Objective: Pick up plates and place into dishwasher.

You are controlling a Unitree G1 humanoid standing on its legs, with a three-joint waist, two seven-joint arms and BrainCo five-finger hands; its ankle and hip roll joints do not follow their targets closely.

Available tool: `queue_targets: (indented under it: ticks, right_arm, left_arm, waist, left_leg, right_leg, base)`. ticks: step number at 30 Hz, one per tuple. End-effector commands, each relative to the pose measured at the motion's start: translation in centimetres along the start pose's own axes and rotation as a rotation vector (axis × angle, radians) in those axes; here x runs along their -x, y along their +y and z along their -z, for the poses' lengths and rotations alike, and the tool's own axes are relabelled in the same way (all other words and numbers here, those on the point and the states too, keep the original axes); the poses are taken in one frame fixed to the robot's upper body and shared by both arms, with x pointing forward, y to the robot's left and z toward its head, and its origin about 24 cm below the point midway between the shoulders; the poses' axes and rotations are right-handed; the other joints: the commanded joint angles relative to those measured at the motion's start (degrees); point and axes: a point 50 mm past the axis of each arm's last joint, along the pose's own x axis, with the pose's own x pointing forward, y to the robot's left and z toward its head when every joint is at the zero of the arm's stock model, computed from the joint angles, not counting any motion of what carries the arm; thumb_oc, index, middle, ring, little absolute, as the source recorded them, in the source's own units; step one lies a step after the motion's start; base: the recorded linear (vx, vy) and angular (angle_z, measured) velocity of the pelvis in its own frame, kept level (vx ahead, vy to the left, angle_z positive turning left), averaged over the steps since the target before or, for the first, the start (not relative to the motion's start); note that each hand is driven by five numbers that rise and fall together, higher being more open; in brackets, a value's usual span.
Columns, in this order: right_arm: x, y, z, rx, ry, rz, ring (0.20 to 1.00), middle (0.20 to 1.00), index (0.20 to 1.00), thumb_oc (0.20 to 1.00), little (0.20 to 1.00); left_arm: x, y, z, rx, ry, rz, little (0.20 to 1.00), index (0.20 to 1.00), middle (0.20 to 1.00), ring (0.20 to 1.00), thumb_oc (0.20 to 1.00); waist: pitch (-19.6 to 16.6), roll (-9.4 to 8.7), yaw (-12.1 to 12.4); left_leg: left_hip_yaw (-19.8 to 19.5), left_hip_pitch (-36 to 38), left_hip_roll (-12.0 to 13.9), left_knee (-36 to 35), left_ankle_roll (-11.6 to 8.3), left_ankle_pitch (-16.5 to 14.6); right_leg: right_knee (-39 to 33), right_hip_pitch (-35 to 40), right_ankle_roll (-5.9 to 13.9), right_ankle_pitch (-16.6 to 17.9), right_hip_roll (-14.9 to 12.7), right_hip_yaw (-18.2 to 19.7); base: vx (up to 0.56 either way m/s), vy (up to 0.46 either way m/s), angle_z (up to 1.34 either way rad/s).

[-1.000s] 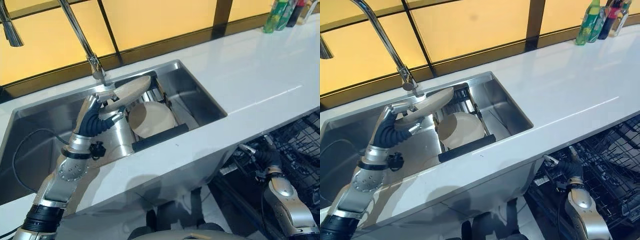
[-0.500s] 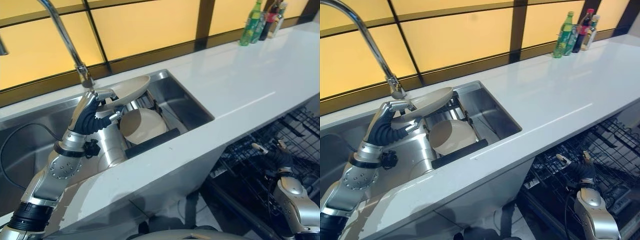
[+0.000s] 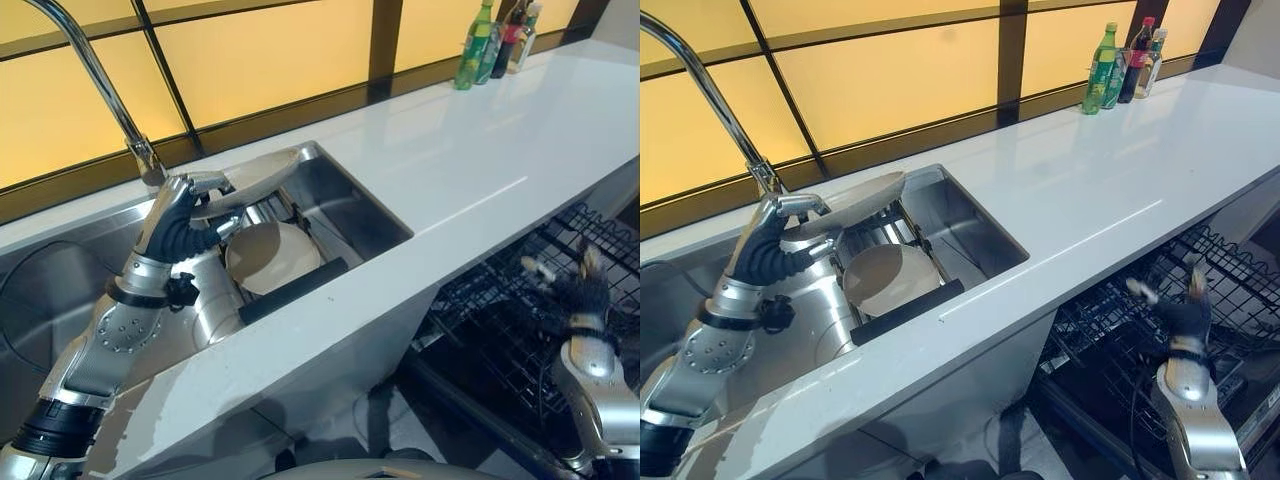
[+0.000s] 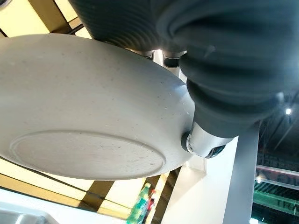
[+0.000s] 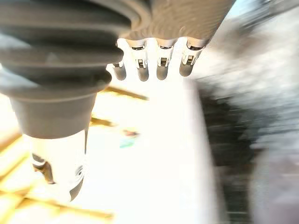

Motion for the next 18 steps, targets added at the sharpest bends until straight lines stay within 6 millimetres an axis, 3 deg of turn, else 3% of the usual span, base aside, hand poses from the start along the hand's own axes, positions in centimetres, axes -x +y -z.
queue_targets:
  ticks: [1, 8, 18]
  right_arm:
    - [-1.6, 1.2, -8.0, -0.063, -0.484, -0.083, 1.0, 1.0, 1.0, 1.0, 1.0]
    - [-1.1, 3.2, -11.1, -0.152, -0.666, -0.37, 1.0, 1.0, 1.0, 1.0, 1.0]
    - [-0.7, 7.2, -12.4, -0.137, -0.688, -0.822, 1.0, 1.0, 1.0, 1.0, 1.0]
  left_arm:
    - [-3.0, 0.3, -2.9, 0.166, -0.2, -0.014, 0.2, 0.2, 0.2, 0.2, 0.2]
    - [-4.2, -0.5, -4.8, 0.268, -0.301, 0.078, 0.2, 0.2, 0.2, 0.2, 0.2]
    - [-5.7, -1.7, -6.1, 0.38, -0.385, 0.224, 0.2, 0.2, 0.2, 0.2, 0.2]
  waist:
    - [-2.2, -0.24, 2.6]
    - [-3.8, -1.27, 4.5]
    - [-5.7, -2.65, 6.7]
  left_leg:
    - [-1.3, 2.4, -2.1, 3.7, 2.81, -9.8]
    - [-2.6, 2.3, -2.1, 3.9, 2.7, -9.8]
    - [-5.2, 1.9, -2.2, 4.1, 2.56, -9.2]
  right_leg:
    - [5.6, -7.3, 2.37, 2.1, -0.3, -3.2]
    - [4.8, -5.9, 1.87, 1.7, -0.2, -4.8]
    - [4.1, -4.6, 0.93, 1.6, 0.2, -6.7]
  base:
    - [0.0, 0.0, 0.0]
    - [0.03, -0.029, 0.09]
    - [0.01, -0.035, 0.11]
